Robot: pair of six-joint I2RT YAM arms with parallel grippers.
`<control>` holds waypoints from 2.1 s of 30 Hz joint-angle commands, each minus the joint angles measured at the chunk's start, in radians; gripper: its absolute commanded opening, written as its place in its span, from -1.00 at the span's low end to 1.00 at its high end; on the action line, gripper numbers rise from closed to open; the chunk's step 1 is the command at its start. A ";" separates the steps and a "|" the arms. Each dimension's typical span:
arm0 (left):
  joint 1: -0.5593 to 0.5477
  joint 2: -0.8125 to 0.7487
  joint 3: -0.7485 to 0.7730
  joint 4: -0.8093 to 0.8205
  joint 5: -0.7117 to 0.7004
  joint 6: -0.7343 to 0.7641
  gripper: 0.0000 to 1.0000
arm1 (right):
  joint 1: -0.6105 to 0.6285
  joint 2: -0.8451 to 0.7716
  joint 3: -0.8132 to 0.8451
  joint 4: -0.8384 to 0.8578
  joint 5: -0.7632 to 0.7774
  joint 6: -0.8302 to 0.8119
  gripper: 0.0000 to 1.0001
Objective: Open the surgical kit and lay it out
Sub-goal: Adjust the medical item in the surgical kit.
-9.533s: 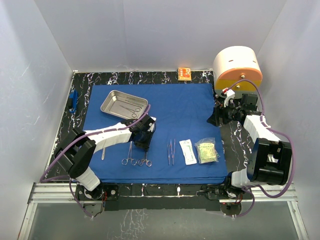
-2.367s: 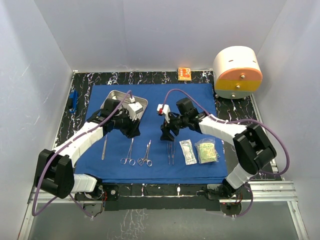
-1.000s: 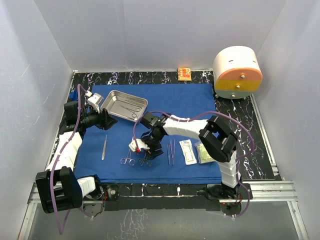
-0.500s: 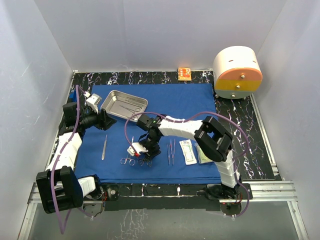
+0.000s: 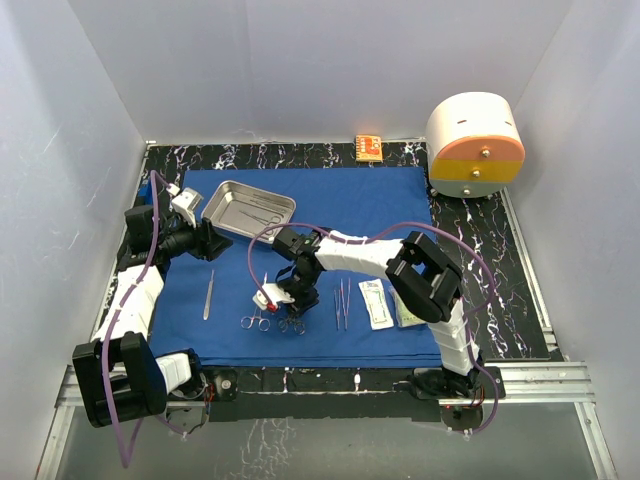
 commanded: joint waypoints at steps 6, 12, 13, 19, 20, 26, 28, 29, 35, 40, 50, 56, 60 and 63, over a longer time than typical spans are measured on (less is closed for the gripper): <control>0.013 -0.026 -0.014 0.013 0.042 0.016 0.04 | 0.005 0.021 0.044 -0.001 -0.021 0.024 -0.40; 0.016 -0.027 -0.016 0.012 0.040 0.020 0.04 | 0.003 0.028 0.050 -0.001 -0.018 0.031 -0.48; 0.017 -0.027 -0.016 0.012 0.040 0.020 0.04 | 0.003 0.028 0.050 -0.001 -0.017 0.031 -0.48; 0.019 -0.027 -0.017 0.011 0.042 0.021 0.04 | 0.003 0.024 0.047 0.000 -0.015 0.030 -0.43; 0.020 -0.028 -0.018 0.011 0.042 0.021 0.04 | 0.003 0.023 0.048 0.001 -0.016 0.030 -0.41; 0.022 -0.030 -0.020 0.011 0.043 0.024 0.04 | 0.002 0.022 0.052 -0.004 -0.022 0.014 -0.39; 0.023 -0.030 -0.021 0.012 0.044 0.024 0.04 | 0.003 0.022 0.049 -0.019 -0.024 -0.018 -0.39; 0.023 -0.029 -0.022 0.013 0.044 0.024 0.04 | 0.003 0.022 0.047 -0.028 -0.026 -0.037 -0.40; 0.026 -0.033 -0.022 0.013 0.046 0.022 0.04 | 0.003 0.029 0.075 -0.045 -0.020 -0.055 -0.22; 0.028 -0.033 -0.026 0.013 0.051 0.022 0.04 | 0.003 0.014 0.109 -0.038 -0.026 -0.022 -0.15; 0.031 -0.037 -0.030 0.023 0.062 0.014 0.05 | -0.015 -0.054 0.122 -0.049 -0.014 0.027 -0.15; 0.032 -0.042 -0.032 0.029 0.060 0.004 0.05 | -0.065 -0.102 0.057 -0.003 0.010 0.057 -0.17; 0.034 -0.044 -0.035 0.033 0.063 0.002 0.05 | -0.081 -0.113 0.019 0.035 0.042 0.065 -0.13; 0.036 -0.044 -0.038 0.037 0.063 0.001 0.05 | -0.091 -0.112 0.001 0.065 0.054 0.076 -0.09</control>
